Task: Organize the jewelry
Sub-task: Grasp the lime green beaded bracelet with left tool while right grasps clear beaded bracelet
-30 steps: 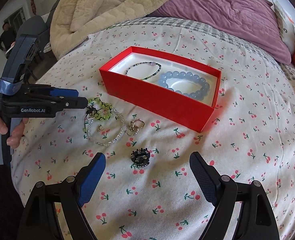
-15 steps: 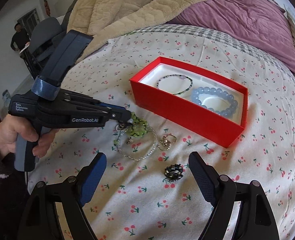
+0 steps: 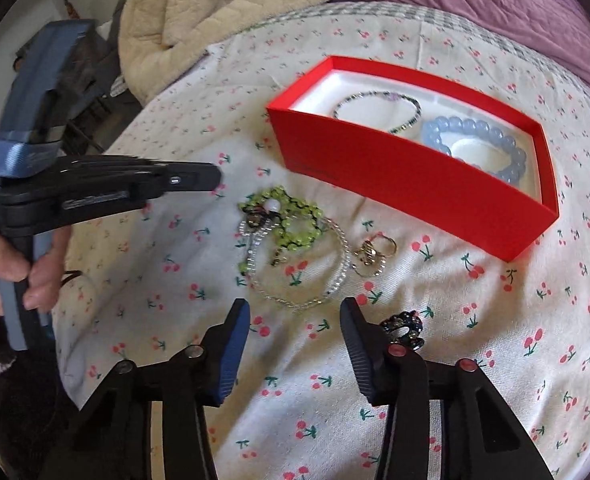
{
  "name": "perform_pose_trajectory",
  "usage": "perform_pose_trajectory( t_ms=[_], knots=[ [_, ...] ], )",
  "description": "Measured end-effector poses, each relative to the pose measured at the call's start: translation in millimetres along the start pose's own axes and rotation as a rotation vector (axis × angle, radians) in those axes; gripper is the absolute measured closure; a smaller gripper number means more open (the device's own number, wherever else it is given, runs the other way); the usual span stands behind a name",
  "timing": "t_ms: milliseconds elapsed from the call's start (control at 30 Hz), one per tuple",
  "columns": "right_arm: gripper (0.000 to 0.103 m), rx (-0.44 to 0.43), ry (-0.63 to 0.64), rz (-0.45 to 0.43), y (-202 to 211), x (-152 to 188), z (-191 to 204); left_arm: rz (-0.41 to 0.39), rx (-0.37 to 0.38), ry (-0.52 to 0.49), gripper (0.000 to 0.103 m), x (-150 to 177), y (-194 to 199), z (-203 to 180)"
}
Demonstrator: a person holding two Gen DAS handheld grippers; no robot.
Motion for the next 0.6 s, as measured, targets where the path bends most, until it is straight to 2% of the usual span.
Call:
perform_pose_trajectory(
  t_ms=[100,167,233,333,467,600],
  knots=[
    [0.063,-0.002,-0.046,0.002,-6,-4,-7,0.001,0.005,-0.001,0.099,1,-1,0],
    [0.064,0.007,-0.065,-0.005,-7,-8,-10,0.002,0.004,-0.006,0.083,2,-2,-2],
    [0.065,0.016,-0.079,-0.009,-12,-11,-13,0.002,0.001,-0.016,0.078,1,-3,-5],
    [0.074,0.051,-0.081,-0.018,-19,-15,-13,0.009,-0.001,-0.031,0.076,-1,-7,-8],
    [0.096,0.091,-0.031,-0.020,-20,-16,-8,0.024,0.002,-0.046,0.076,-3,-14,-11],
    [0.099,0.073,-0.031,-0.033,-8,-11,-13,0.030,0.013,-0.069,0.076,-6,-16,-16]
  ],
)
Point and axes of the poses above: each gripper's, at about its wrist camera, not at the fingertips, and y roughly against the way its jaws point, z to its left, x to its underside, the point moved 4 cm from there along -y, roughly the way its jaws point, and after that the axes turned 11 degrees about z, right-handed, at the moved point
